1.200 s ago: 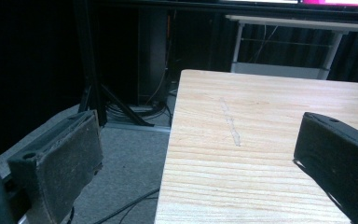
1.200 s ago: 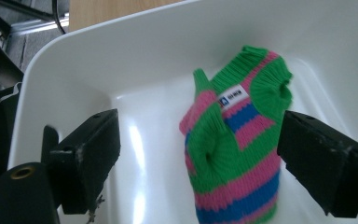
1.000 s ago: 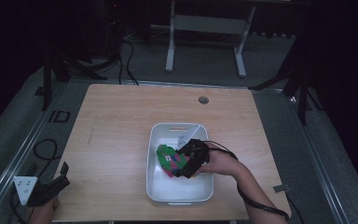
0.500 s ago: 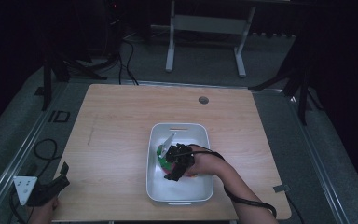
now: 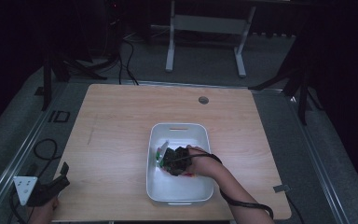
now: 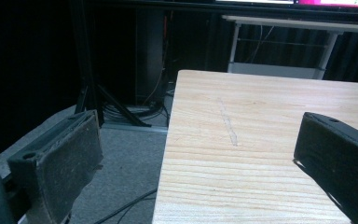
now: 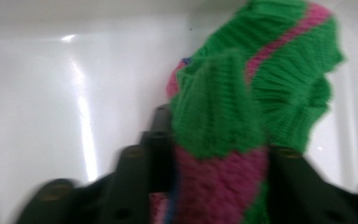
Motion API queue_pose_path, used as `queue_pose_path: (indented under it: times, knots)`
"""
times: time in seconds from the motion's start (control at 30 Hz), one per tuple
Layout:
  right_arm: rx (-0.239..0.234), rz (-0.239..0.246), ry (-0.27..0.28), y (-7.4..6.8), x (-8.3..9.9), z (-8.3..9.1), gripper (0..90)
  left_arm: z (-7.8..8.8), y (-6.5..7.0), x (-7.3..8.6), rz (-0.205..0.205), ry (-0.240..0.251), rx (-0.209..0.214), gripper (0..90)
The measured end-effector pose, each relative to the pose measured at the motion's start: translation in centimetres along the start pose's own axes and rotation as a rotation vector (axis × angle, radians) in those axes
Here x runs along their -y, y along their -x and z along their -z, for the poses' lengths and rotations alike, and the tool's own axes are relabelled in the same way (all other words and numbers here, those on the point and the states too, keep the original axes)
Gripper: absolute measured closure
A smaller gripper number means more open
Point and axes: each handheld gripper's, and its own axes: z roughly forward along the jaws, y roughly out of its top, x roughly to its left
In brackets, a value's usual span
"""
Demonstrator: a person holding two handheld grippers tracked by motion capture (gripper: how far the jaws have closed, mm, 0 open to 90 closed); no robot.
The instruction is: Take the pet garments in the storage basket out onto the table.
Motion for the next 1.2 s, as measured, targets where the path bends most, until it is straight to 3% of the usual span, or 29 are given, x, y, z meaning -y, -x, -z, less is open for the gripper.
queue_pose_path:
  times: [0.27,0.57,0.6,0.8,1.2]
  knots:
    - [-0.025,-0.026,0.042,0.3,0.0,2.3,74.4,0.0,0.0,0.0,0.001,-0.002,-0.001,1.4]
    - [-0.005,-0.067,0.159,1.2,0.0,6.9,74.4,0.0,0.0,0.0,-0.002,-0.001,-0.003,1.3]
    - [0.006,-0.061,0.188,1.2,0.0,8.3,74.4,0.0,0.0,0.0,-0.002,-0.001,-0.004,1.3]
    - [0.063,-0.049,0.266,1.1,-0.2,12.4,74.3,0.0,0.0,0.0,-0.004,0.000,-0.004,1.3]
    - [0.113,-0.086,0.312,2.0,1.2,15.7,74.3,0.0,0.0,0.0,-0.004,0.000,-0.005,1.3]
